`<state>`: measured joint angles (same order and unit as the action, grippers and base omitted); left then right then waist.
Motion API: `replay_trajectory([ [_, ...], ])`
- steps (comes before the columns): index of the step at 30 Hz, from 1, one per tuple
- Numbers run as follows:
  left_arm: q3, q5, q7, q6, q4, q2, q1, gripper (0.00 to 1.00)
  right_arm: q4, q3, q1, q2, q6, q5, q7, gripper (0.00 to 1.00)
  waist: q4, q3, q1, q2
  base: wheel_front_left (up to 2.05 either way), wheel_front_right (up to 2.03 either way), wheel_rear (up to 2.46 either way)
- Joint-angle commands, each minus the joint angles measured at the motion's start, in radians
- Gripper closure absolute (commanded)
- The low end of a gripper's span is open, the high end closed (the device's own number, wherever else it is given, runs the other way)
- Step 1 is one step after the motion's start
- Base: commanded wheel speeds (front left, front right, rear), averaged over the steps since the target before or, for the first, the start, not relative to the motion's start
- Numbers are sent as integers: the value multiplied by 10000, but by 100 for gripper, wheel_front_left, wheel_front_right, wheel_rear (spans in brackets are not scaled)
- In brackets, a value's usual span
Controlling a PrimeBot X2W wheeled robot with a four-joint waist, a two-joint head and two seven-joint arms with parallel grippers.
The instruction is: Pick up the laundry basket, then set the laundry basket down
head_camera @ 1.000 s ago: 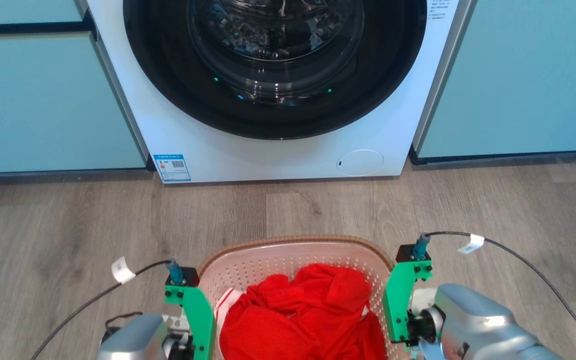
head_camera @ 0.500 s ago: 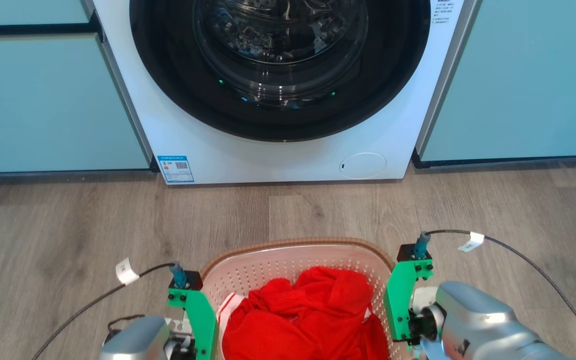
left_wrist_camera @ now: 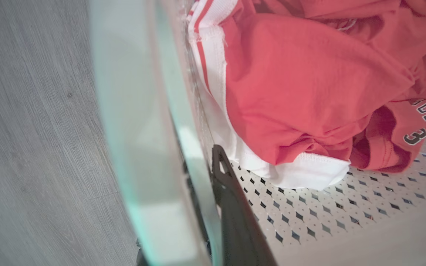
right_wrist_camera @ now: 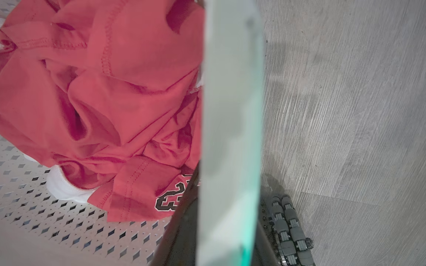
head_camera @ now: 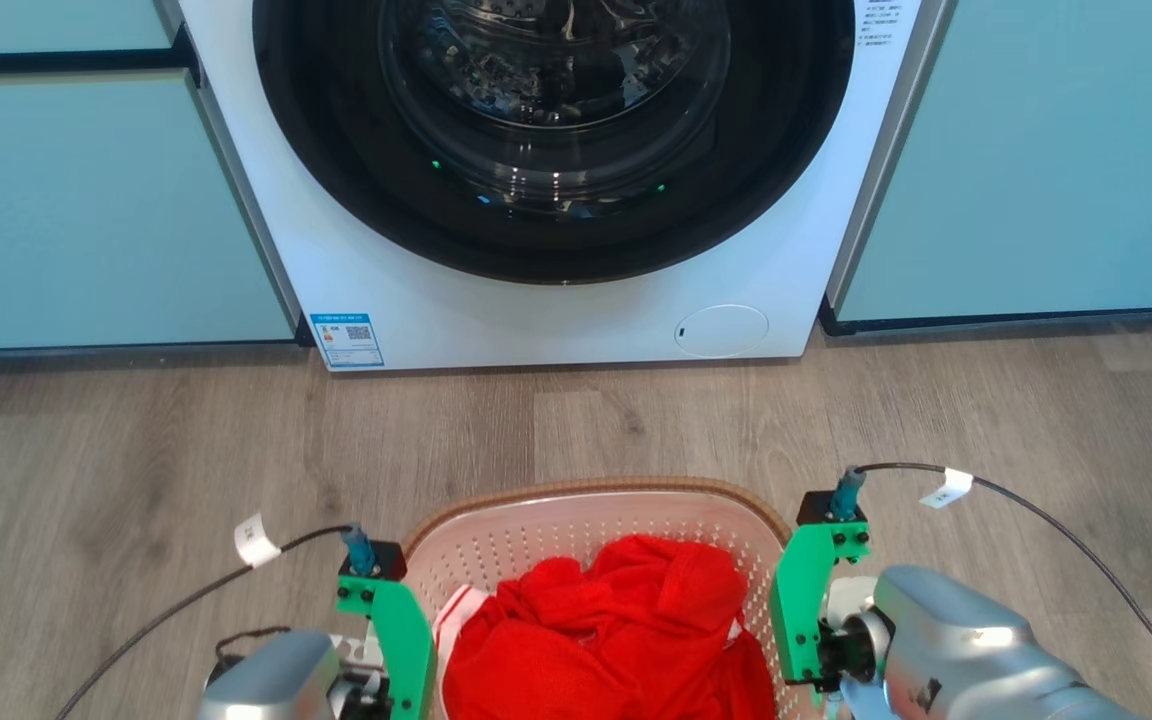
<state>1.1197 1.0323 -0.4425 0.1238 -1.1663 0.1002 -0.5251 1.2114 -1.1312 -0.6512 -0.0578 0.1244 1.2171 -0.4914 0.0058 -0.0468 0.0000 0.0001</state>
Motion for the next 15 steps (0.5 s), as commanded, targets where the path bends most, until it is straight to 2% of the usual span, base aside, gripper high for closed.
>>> replay_trajectory([
  [1,-87,-37,164,69,116,244,-705,100,-168,19,-500,76,63,83,158,100,-8,3,0,-1,0,0,0],
  [15,309,256,394,69,-68,191,-831,100,-64,-276,-509,76,63,403,185,100,-95,-3,0,-1,0,0,0],
])
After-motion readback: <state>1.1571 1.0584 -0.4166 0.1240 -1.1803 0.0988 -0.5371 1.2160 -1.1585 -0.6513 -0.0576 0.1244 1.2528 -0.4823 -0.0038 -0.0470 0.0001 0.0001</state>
